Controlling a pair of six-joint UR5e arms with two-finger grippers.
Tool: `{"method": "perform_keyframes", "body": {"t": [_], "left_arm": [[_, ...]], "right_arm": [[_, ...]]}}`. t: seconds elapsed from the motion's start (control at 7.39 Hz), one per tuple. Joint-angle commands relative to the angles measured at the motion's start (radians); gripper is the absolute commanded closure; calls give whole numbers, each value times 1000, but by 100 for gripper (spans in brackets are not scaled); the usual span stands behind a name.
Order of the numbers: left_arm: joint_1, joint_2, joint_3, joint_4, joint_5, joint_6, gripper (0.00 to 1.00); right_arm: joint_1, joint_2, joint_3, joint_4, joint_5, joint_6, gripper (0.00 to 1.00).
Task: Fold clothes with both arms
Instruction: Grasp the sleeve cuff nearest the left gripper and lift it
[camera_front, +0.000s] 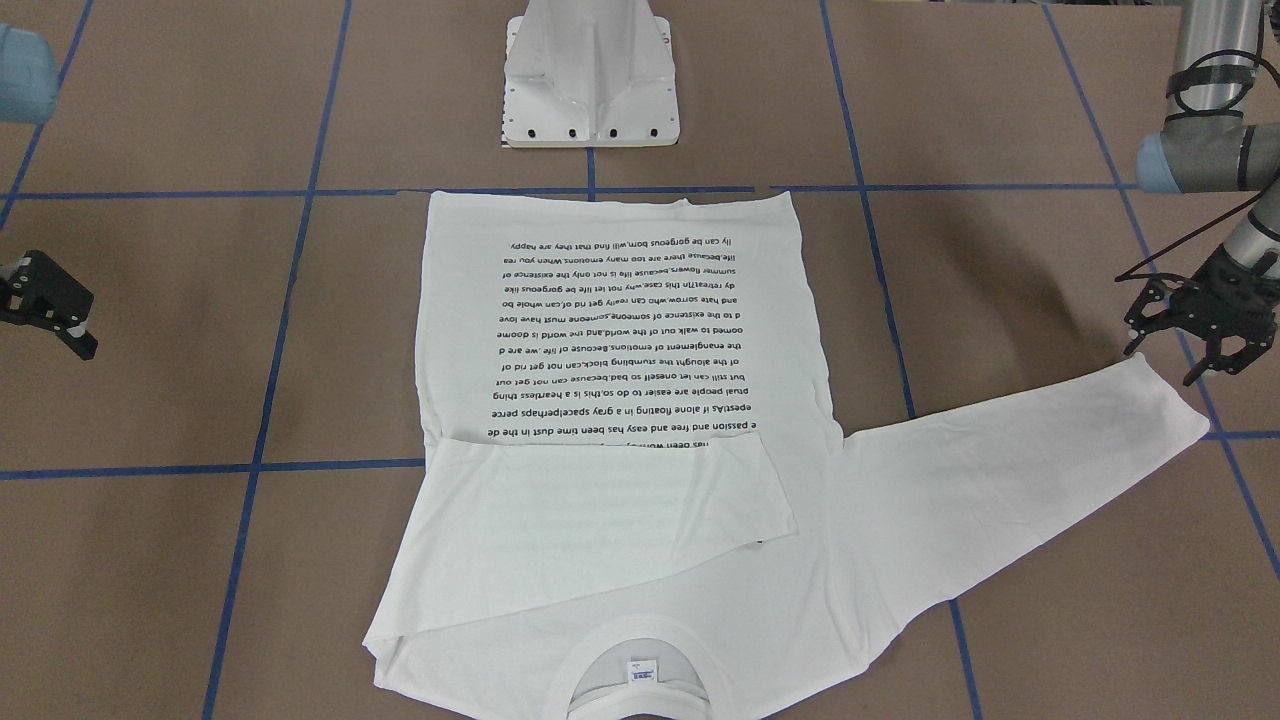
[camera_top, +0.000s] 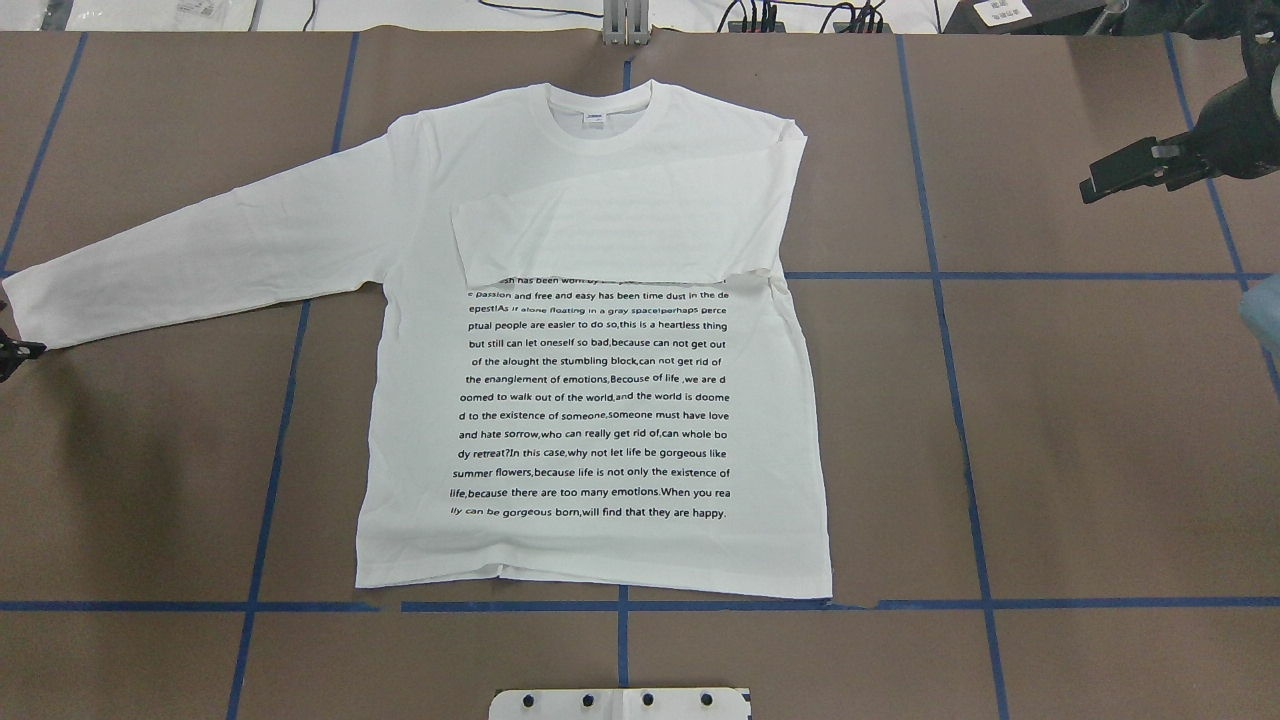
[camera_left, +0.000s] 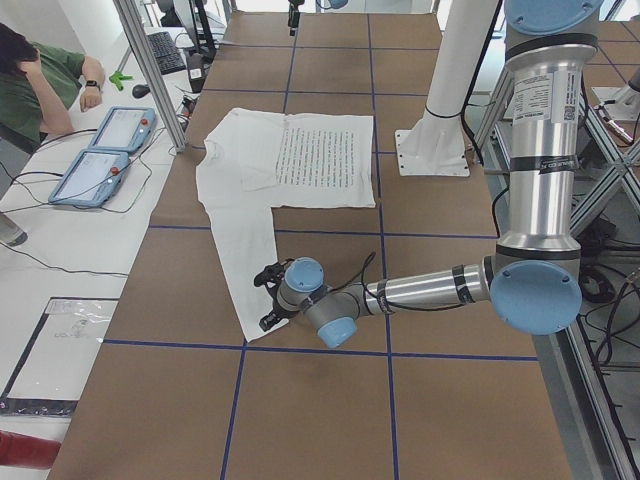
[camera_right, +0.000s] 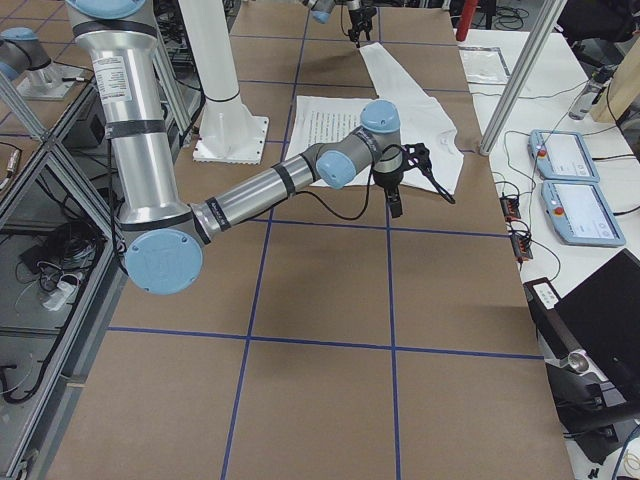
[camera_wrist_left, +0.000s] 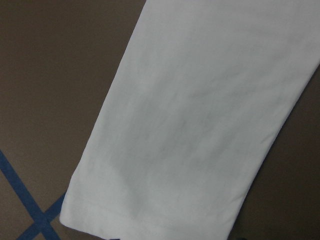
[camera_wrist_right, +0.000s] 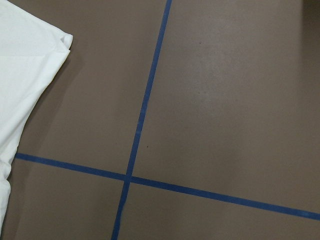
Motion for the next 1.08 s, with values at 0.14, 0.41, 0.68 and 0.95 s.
{"method": "perform_keyframes", "body": {"t": [0.14,0.41,0.68,0.95], "left_arm": [[23,0,29,-32,0,0,22],[23,1,49,-57,0,3,91],[22,1,45,-80,-12,3,100],[22,-5,42,-80,-26,9,100]], "right_arm": [[0,0,-1,0,-2,-1,0],[0,2,-1,0,-1,-1,0],[0,2,-1,0,-1,-1,0],[0,2,-1,0,1,-2,0]]}}
